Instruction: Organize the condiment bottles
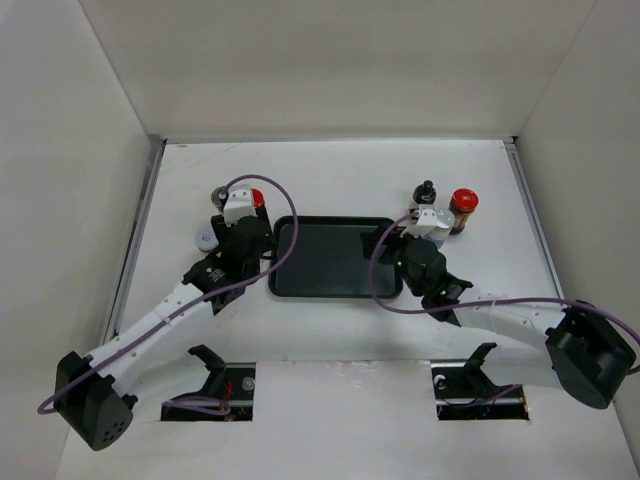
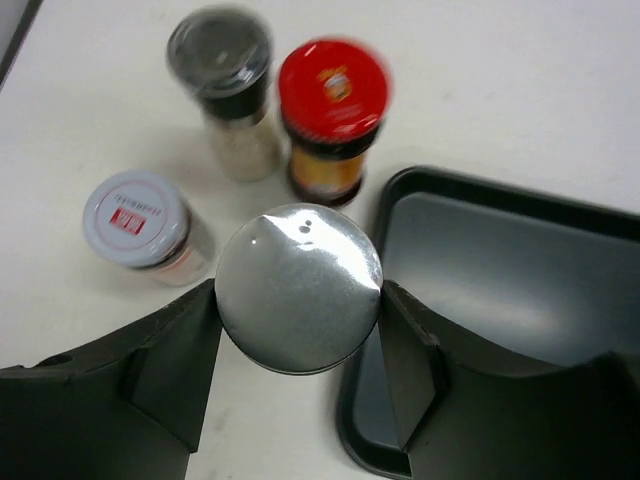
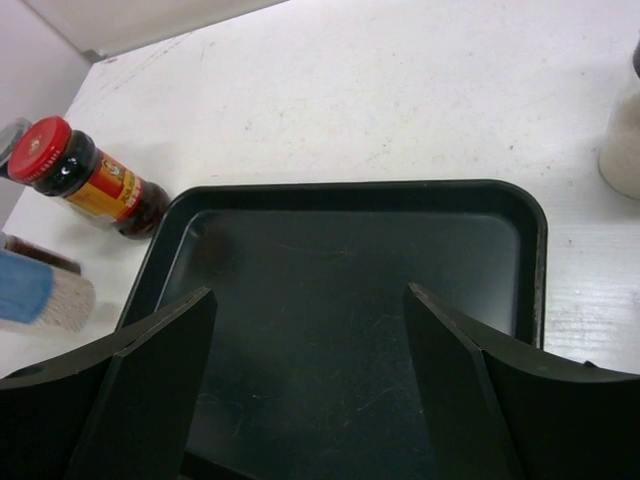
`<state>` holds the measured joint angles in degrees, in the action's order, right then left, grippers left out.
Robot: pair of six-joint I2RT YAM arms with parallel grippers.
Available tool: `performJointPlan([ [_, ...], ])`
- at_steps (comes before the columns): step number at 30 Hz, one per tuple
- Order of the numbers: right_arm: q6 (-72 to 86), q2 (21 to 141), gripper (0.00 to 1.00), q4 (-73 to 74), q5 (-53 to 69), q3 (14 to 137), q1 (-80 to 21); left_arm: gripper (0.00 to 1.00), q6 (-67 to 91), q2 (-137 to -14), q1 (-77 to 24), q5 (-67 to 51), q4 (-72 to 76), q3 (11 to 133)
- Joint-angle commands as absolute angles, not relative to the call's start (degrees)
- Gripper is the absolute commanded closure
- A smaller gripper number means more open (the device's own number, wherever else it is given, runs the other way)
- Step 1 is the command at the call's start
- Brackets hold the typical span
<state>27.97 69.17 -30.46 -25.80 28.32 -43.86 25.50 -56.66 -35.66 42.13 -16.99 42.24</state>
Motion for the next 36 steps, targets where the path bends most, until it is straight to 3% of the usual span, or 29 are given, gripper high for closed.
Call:
performJointPlan([
  [1, 29.3, 67.8, 0.20, -34.0, -25.1, 27.7, -42.6, 0.71, 24.0, -55.4, -40.8, 46.8, -9.8, 50.1],
  [4, 29.3, 67.6, 0.32, -34.5, -25.0, 27.4, -42.8, 0.71, 23.8, -60.7, -42.8, 46.1, -4.9, 50.9],
  [7, 29.5, 67.0, 0.64, -33.9, -24.0, 27.3, -42.1, 0.71, 23.5, -66.8, -41.4, 43.3, -0.3, 52.4],
  [8, 29.6, 66.5, 0.72, -33.8, -23.5, 27.2, -42.0, 0.71, 23.3, -68.5, -40.6, 42.6, 1.7, 52.6],
  [10, 29.6, 65.7, 0.77, -33.7, -22.6, 27.1, -42.1, 0.72, 23.1, -71.6, -39.9, 41.4, 6.0, 53.0],
  [19, 29.6, 65.5, 0.64, -34.2, -21.6, 26.7, -41.5, 0.71, 23.0, -82.4, -37.4, 37.8, 11.2, 55.5],
  [30, 29.8, 66.6, 0.58, -34.5, -21.5, 26.7, -40.7, 0.66, 22.9, -84.5, -36.7, 36.9, 14.1, 54.0],
  [32, 29.7, 66.3, 0.57, -34.7, -21.5, 26.6, -41.0, 0.61, 22.9, -85.2, -36.3, 36.9, 14.1, 54.0],
  [36, 29.9, 66.4, 0.51, -34.6, -21.4, 26.5, -40.6, 0.38, 22.9, -86.3, -36.4, 37.2, 13.1, 54.4],
])
